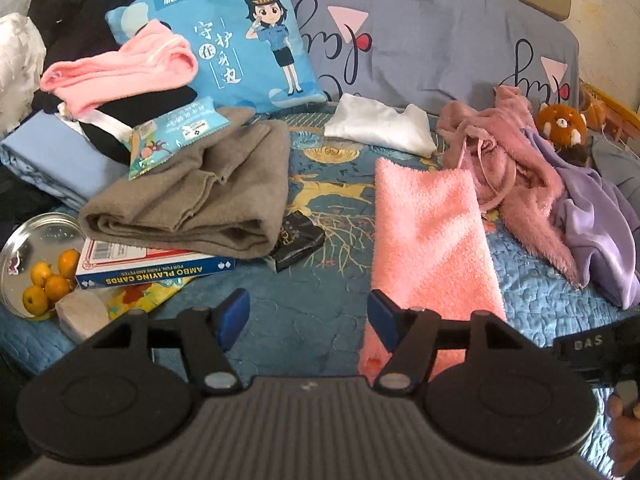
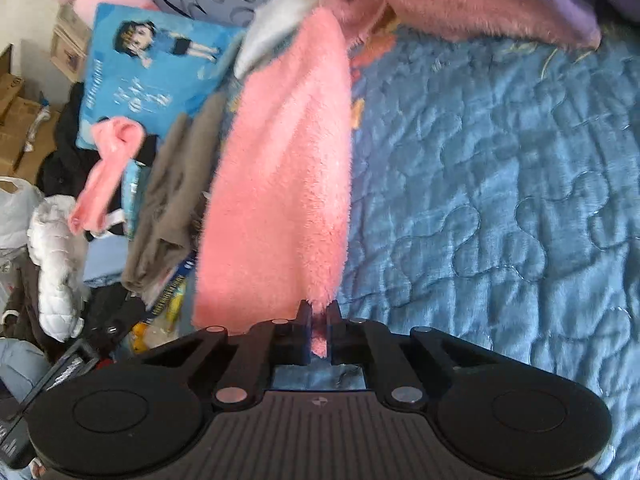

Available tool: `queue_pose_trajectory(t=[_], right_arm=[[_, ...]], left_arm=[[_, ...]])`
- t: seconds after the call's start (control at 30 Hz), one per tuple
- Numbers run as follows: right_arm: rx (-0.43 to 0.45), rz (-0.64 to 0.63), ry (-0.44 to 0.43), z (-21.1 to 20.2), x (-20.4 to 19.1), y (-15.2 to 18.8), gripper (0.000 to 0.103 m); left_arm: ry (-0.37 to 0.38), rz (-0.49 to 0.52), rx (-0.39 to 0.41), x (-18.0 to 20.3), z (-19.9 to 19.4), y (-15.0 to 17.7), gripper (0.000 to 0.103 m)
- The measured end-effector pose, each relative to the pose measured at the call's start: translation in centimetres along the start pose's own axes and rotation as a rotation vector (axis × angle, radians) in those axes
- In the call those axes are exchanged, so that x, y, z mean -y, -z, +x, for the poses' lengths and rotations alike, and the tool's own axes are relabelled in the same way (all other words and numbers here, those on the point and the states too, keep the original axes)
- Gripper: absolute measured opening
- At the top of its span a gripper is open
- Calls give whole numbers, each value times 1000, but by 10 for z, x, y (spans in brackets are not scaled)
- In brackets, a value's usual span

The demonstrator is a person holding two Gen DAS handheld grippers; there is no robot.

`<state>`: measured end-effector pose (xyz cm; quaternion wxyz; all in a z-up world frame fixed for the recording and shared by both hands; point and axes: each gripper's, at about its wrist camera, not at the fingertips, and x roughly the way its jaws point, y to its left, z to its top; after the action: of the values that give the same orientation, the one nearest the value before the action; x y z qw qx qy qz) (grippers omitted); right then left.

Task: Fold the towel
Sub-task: 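Open the right tool and move it to the end of the folded strip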

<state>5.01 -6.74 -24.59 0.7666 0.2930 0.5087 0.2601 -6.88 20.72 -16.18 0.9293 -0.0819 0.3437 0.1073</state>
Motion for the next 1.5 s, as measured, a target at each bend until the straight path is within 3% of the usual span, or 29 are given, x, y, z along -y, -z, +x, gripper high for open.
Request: queue_pose_trajectory(t=[0.1, 0.17, 0.2, 0.27, 0.6, 0.7, 0.73, 0.8, 0.97, 1.07, 1.27, 1.3, 1.33, 1.37, 1.5], right_arm=[[25, -4, -23, -16, -4, 2, 6], [26, -36, 23, -19, -3, 4, 6], [6, -60, 100, -15, -1, 5, 6], [-49, -47, 173, -6, 10, 9, 6], [-86, -80, 116, -39, -1, 22, 6], [-129, -71, 129, -37, 4, 23, 18], [-153, -71, 136, -36, 5, 24, 28], [-133, -120, 166, -42, -1, 24, 37], [-64, -294, 195, -61, -19, 15, 44], [-89, -263, 172, -58, -11, 10, 46], [-159, -63, 114, -26, 8, 19, 42], [-165, -21, 96, -24, 12, 20, 33], [-170, 23, 73, -22, 15, 20, 16], [-166, 62, 42, -22, 17, 20, 10], [-143, 169, -71, -28, 18, 16, 7]], left_arm=[[1, -6, 3, -1, -1, 0, 69], [-1, -8, 4, -1, 0, -1, 69], [-2, -7, 3, -1, 0, -1, 69], [-5, -3, -2, -1, 1, -1, 69], [0, 12, -3, 1, 1, 1, 69], [4, 27, -8, 4, 2, 1, 69], [5, 32, -11, 5, 2, 1, 69], [6, 41, -16, 6, 3, 2, 69], [6, 41, -21, 6, 5, 2, 73], [12, 28, -19, 4, 5, 1, 73], [19, 32, -18, 4, 4, 2, 73], [20, 33, -18, 4, 4, 2, 74], [20, 31, -18, 3, 4, 2, 74], [20, 29, -17, 3, 3, 2, 76], [22, 12, -19, 0, 4, 1, 77]])
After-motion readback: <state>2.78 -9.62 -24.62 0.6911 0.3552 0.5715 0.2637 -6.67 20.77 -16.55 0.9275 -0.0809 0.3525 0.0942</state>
